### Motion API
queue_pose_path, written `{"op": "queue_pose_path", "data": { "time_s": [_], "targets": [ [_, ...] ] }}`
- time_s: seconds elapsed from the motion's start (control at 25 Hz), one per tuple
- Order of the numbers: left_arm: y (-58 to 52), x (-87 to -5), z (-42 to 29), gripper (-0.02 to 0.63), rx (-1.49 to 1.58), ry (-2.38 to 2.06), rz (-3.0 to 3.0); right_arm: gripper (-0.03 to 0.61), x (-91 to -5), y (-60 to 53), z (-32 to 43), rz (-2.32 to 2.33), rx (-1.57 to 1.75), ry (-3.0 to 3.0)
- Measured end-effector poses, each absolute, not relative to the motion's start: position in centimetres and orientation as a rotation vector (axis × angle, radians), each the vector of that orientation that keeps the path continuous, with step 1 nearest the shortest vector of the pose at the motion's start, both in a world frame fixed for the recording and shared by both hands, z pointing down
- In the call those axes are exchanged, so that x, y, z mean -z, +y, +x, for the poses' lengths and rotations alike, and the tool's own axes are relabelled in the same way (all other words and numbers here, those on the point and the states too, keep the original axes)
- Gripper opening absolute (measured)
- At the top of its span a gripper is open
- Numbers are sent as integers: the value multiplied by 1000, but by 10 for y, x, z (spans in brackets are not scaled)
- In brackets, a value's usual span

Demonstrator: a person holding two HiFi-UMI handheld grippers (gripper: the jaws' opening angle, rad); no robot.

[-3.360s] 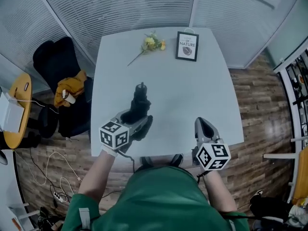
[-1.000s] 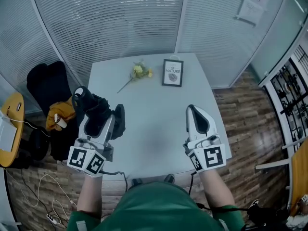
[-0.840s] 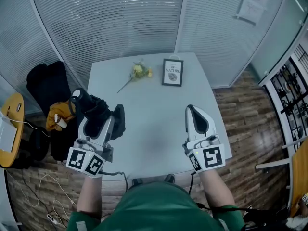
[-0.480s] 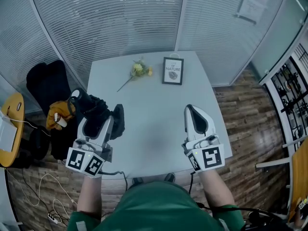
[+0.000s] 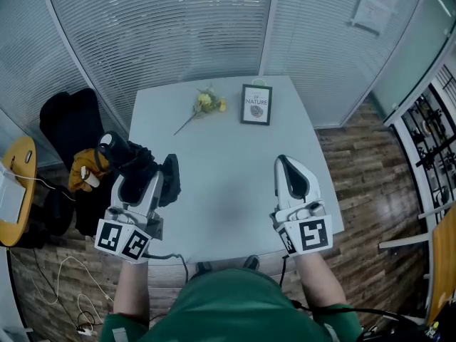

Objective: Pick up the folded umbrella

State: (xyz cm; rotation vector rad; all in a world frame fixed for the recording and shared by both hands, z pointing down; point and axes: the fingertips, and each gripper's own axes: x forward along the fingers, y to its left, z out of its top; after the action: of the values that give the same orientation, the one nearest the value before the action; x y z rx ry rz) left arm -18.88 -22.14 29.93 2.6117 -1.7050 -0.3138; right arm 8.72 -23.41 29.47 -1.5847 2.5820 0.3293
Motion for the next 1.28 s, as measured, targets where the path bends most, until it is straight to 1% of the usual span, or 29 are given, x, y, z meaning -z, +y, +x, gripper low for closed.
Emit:
{"op": "queue_pose_path", "data": {
  "time_s": [0.48, 0.72, 1.28],
  "targets": [
    [-221, -300, -189, 258, 333, -1696, 2600, 3, -296, -235, 90, -1605, -325, 2576],
    [-214, -300, -199, 258, 344, -1680, 2603, 3, -294, -227, 79, -1605, -330, 2579],
    [-220, -297, -187, 258, 331, -1661, 2618, 3, -296, -230, 87, -1596, -283, 2575]
  ]
}}
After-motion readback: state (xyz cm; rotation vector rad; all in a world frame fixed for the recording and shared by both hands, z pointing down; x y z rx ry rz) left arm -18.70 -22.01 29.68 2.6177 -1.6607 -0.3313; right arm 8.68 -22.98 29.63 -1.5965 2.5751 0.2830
